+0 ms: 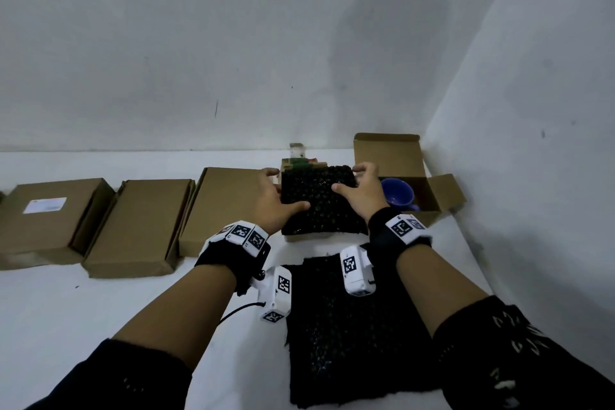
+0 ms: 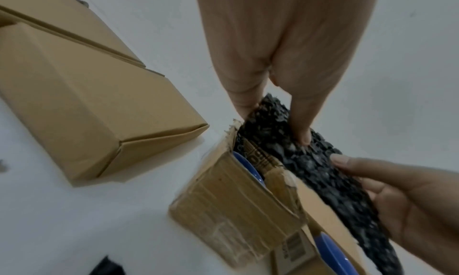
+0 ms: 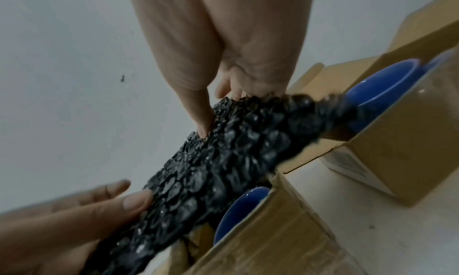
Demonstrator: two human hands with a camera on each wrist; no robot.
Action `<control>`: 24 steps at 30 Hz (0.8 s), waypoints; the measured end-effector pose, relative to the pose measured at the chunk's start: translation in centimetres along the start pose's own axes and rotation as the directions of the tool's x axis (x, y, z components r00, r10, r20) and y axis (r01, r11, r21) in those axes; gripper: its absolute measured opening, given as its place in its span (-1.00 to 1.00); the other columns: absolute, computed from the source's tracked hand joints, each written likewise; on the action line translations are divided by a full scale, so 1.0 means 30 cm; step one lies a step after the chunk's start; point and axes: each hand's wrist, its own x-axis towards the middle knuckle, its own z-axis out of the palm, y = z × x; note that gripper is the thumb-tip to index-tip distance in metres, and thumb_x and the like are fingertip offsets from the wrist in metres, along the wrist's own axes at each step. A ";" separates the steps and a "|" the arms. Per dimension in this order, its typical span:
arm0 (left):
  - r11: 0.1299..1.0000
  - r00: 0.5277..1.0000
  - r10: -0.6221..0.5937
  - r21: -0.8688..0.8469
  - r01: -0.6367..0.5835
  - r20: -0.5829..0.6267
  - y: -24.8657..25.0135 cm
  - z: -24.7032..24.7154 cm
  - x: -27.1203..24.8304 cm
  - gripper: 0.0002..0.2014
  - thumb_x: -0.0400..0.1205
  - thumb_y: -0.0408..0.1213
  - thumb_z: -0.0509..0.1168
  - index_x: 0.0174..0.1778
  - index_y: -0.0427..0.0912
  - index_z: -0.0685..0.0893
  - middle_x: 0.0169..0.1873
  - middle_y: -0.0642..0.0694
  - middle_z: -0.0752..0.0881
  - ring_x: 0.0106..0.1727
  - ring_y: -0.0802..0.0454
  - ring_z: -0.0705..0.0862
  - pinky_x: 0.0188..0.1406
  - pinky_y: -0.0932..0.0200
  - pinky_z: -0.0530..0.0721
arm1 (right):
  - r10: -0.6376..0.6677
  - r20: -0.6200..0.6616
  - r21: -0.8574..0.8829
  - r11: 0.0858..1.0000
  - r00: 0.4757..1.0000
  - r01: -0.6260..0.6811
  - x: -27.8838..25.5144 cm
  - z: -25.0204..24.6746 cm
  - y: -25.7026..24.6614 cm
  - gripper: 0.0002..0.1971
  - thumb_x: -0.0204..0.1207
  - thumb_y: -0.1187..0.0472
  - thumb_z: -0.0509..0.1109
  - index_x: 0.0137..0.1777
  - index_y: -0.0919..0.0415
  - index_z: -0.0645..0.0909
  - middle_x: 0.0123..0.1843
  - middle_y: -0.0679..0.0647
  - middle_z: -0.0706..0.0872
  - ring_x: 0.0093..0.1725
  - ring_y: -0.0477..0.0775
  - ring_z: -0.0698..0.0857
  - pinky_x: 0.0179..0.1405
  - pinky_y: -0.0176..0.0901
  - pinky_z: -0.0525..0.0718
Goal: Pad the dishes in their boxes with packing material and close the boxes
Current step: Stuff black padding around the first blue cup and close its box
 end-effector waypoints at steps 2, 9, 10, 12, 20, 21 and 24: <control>0.993 0.998 0.052 0.110 -0.048 -0.034 -0.009 -0.004 0.035 -0.41 0.41 -0.39 0.53 0.21 -0.10 0.31 0.09 -0.13 0.58 0.09 -0.05 0.63 0.09 -0.04 0.68 | -0.091 -0.007 -0.154 0.984 0.996 0.089 0.049 0.032 0.006 -0.59 0.44 0.25 0.52 0.19 0.25 0.42 0.10 0.08 0.53 0.12 0.08 0.57 0.04 -0.20 0.52; 0.920 0.994 0.098 0.386 -0.071 -0.051 -0.042 0.006 0.122 -0.50 0.43 -0.34 0.52 0.27 -0.19 0.55 0.20 -0.13 0.62 0.23 -0.04 0.59 0.16 0.25 0.49 | -0.441 0.256 -0.600 0.625 0.860 0.499 0.078 0.074 0.052 -0.72 0.49 0.01 0.43 0.13 0.09 0.60 0.16 0.06 0.51 0.22 0.09 0.47 0.30 0.01 0.45; 0.907 0.993 0.110 0.413 -0.081 -0.046 -0.045 0.009 0.126 -0.49 0.42 -0.35 0.52 0.29 -0.21 0.54 0.21 -0.14 0.62 0.25 -0.05 0.58 0.16 0.28 0.46 | -0.401 0.332 -0.613 0.596 0.854 0.518 0.075 0.079 0.064 -0.74 0.51 -0.01 0.40 0.11 0.07 0.55 0.13 0.04 0.52 0.19 0.09 0.50 0.25 0.08 0.48; 0.873 0.989 0.143 0.476 -0.107 -0.041 -0.047 0.013 0.132 -0.47 0.43 -0.34 0.51 0.31 -0.24 0.54 0.24 -0.16 0.60 0.28 -0.06 0.56 0.18 0.32 0.42 | -0.327 0.429 -0.620 0.571 0.842 0.538 0.073 0.082 0.084 -0.78 0.56 -0.04 0.32 0.06 0.05 0.46 0.08 0.02 0.55 0.13 0.10 0.52 0.17 0.09 0.47; 0.639 0.973 0.213 0.742 -0.204 0.084 -0.053 0.028 0.145 -0.47 0.50 -0.22 0.45 0.39 -0.16 0.49 0.32 -0.15 0.55 0.35 -0.12 0.47 0.31 0.07 0.46 | -0.215 0.643 -0.660 0.332 0.736 0.674 0.078 0.069 0.140 -0.61 0.66 -0.13 0.11 0.06 0.11 0.66 0.16 0.05 0.54 0.22 0.08 0.44 0.20 0.02 0.22; 0.594 0.970 0.217 0.774 -0.218 0.106 -0.055 0.024 0.146 -0.48 0.50 -0.17 0.44 0.38 -0.13 0.50 0.31 -0.14 0.55 0.36 -0.12 0.44 0.33 0.06 0.45 | -0.222 0.652 -0.652 0.322 0.725 0.686 0.078 0.065 0.145 -0.60 0.65 -0.13 0.12 0.06 0.12 0.68 0.17 0.05 0.50 0.23 0.09 0.44 0.21 0.02 0.21; 0.498 0.965 0.224 0.835 -0.234 0.137 -0.074 0.010 0.148 -0.49 0.49 -0.05 0.43 0.34 -0.08 0.54 0.27 -0.14 0.51 0.34 -0.12 0.38 0.31 0.05 0.45 | -0.290 0.633 -0.654 0.297 0.718 0.696 0.078 0.060 0.154 -0.61 0.64 -0.13 0.13 0.08 0.12 0.65 0.15 0.04 0.54 0.25 0.11 0.42 0.22 0.04 0.15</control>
